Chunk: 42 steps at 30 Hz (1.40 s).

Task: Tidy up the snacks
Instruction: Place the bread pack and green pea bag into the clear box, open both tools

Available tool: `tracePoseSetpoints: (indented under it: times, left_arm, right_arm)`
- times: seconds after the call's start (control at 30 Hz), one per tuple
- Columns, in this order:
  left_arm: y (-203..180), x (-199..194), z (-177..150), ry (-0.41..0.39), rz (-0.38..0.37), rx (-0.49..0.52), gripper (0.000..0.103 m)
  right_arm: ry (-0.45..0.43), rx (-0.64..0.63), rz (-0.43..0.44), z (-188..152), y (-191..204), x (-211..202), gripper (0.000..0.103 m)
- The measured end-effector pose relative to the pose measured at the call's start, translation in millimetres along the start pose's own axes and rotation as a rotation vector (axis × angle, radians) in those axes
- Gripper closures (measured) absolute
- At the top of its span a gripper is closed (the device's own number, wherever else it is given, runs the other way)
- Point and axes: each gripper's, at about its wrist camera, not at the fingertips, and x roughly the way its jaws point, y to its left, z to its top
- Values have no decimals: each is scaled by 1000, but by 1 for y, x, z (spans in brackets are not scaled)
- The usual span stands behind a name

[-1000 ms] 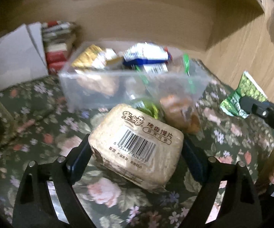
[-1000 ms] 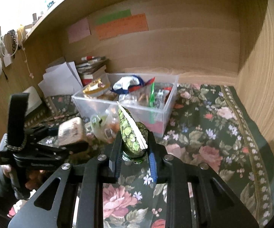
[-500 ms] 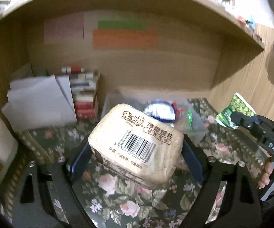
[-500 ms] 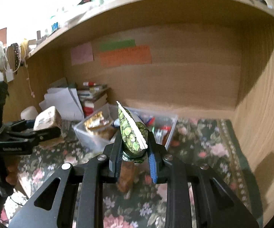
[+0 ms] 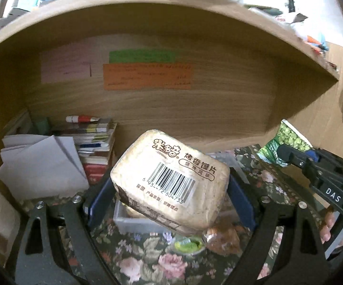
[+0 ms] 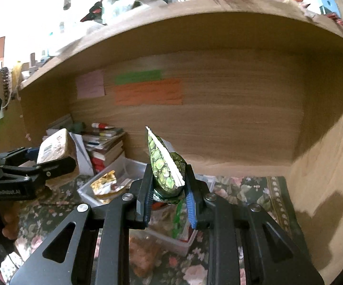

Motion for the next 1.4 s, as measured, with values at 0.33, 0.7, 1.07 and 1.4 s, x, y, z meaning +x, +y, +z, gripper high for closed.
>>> tracePoseSetpoints:
  times: [0.33,0.7,1.07,1.4]
  left_arm:
    - [15,78,-3,106,5,-27,14]
    - [19,124,-14,201,-4,-38,13]
    - [6,96,-12,146,-16,-8,4]
    - [5,49,-21,94,-6,27,2]
  right_arm:
    - [102,14,-17,0,-16,52,81]
    - [216,-7,-40,-13,-19,101,81]
    - [242,-16,-36,-15,-17,99,46]
    - [165,-46,-6,-10,0,50,36]
